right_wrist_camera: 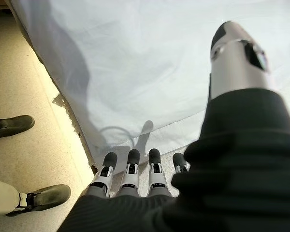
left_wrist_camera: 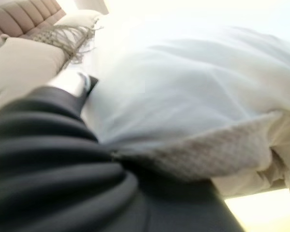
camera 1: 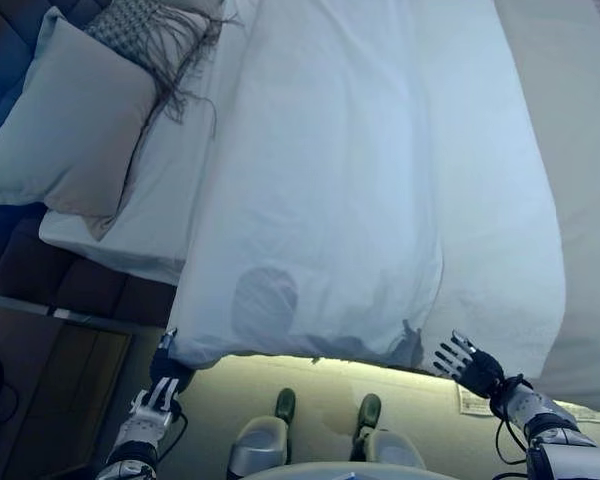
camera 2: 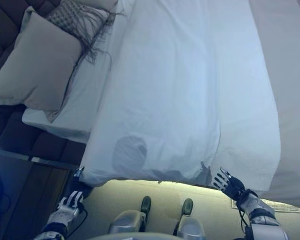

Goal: Make the bed neatly

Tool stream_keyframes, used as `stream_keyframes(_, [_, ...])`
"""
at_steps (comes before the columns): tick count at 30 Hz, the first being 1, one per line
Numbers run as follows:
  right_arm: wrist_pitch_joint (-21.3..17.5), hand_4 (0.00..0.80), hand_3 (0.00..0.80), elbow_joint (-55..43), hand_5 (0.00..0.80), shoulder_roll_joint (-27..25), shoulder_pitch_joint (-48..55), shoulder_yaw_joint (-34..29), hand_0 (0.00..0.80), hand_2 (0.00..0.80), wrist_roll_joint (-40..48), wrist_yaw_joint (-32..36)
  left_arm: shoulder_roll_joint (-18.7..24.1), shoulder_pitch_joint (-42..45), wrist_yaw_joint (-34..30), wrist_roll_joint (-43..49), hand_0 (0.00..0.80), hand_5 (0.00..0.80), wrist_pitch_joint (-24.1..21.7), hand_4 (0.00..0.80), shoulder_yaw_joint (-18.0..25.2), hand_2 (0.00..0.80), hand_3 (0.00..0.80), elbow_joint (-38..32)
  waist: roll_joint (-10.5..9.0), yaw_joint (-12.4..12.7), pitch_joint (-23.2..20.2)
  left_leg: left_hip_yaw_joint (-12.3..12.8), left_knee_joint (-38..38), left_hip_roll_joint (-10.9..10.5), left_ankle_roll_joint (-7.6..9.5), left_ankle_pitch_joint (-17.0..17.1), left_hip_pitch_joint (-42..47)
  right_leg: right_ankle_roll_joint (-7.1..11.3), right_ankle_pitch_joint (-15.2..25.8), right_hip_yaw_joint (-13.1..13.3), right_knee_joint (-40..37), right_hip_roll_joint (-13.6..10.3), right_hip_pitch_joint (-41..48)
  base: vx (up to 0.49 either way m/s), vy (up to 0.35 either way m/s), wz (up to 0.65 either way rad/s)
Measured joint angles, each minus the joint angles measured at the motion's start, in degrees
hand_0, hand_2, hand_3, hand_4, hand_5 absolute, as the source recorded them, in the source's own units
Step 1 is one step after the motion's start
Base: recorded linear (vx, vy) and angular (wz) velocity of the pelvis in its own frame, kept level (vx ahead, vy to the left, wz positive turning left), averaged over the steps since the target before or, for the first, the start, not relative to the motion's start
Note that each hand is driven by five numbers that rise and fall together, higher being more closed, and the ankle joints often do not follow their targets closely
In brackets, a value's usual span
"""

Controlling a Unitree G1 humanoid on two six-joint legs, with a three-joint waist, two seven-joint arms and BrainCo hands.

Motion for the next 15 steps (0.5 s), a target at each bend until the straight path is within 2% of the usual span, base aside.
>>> stream_keyframes(5, [-0.2, 0.0, 0.0, 0.0, 0.0, 0.1, -0.2, 0.0, 0.0, 0.0, 0.6, 0.2, 1.8, 0.3, 4.6, 0.0, 0.0, 0.0, 0.4, 0.0, 0.9, 0.0, 0.0, 6.1, -0.26, 0.9, 0.3, 0.2, 0.0, 0.1, 0.03, 0.0, -0.8, 0.0, 0.0, 0.0, 0.0, 0.0, -0.5, 0.035, -0.036, 0.06])
stream_keyframes(9, [-0.4, 0.0, 0.0, 0.1, 0.0, 1.0, -0.8, 0.0, 0.0, 0.0, 0.6, 0.2, 2.7, 1.2, 5.5, 0.1, 0.0, 0.0, 1.0, 0.0, 0.9, 0.0, 0.0, 6.6, -1.22, 2.2, 0.8, 1.1, 0.1, 0.1, 0.28, 0.2, -0.8, 0.01, 0.0, 0.2, 0.0, 0.0, -0.5, 0.047, -0.03, 0.03])
stream_keyframes(15, [-0.5, 0.0, 0.0, 0.3, 0.0, 2.1, -0.5, -0.2, 0.0, 0.0, 0.6, 0.2, 3.0, 4.7, 5.9, 0.7, 0.0, 0.0, 1.0, 0.0, 3.0, 0.0, 0.0, 8.7, -1.55, 3.1, 0.7, 1.2, -0.2, 0.1, 0.36, 0.2, -0.7, 0.01, 0.0, 0.4, 0.0, 0.0, -0.4, 0.046, -0.043, -0.01])
